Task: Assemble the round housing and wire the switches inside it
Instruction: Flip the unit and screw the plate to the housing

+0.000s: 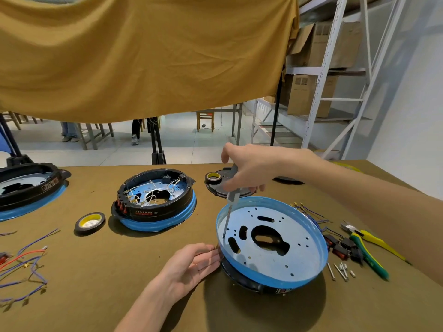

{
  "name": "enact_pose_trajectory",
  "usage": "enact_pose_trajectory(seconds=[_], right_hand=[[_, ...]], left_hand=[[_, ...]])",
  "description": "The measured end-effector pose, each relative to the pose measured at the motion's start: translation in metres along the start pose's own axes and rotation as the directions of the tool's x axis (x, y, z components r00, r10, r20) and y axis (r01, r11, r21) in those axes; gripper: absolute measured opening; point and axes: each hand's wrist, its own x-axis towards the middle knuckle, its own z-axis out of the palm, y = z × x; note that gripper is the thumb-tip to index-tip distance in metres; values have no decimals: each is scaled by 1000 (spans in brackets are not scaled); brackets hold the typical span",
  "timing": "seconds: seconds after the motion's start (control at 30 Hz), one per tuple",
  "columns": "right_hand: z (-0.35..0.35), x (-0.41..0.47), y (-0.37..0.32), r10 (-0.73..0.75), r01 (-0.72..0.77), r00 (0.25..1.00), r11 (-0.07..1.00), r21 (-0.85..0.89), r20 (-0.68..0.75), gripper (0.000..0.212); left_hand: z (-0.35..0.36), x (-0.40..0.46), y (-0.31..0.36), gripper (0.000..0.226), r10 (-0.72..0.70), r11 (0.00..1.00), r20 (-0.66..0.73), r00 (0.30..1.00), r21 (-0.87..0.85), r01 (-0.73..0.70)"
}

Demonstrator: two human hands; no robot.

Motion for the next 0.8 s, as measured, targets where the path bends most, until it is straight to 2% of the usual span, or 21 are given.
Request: enact_pose_trajectory(seconds=[0.07,0.17,0.2,0.3,0.33,0.43,0.57,0.7,0.8], right_hand=[[-4,1,2,-1,1,1000,1000,23,0,51],[3,4,3,-3,-16,991,990,-139,-135,45],[4,4,4,2,-18,993,990,-139,-119,48],[-4,0,7,14,-15,999,999,44,34,56],[-5,0,6,8,-8,1000,999,42,12,54],[1,0,3,-16,-7,988,989,-146,-153,43],[-9,-6,4,2,-4,999,998,57,35,55],[-4,-5,0,-1,-16,993,990,-140,-121,41],[-6,-8,0,18,-18,1000,1000,-17,13,48]], left_hand=[[-1,0,0,30,-4,1000,7,1000,2,4],[-1,1,1,31,-5,1000,6,1000,9,5],[-1,1,1,31,-4,1000,6,1000,13,4],[0,1,1,30,-13,1000,7,1000,7,13],[0,1,1,30,-16,1000,5,1000,5,16],[0,0,1,31,-19,1000,-3,1000,16,19],[1,-1,1,34,-25,1000,-5,1000,15,25],[3,-2,0,43,-14,1000,2,1000,14,14],[3,-4,0,43,-5,1000,1,1000,22,5]])
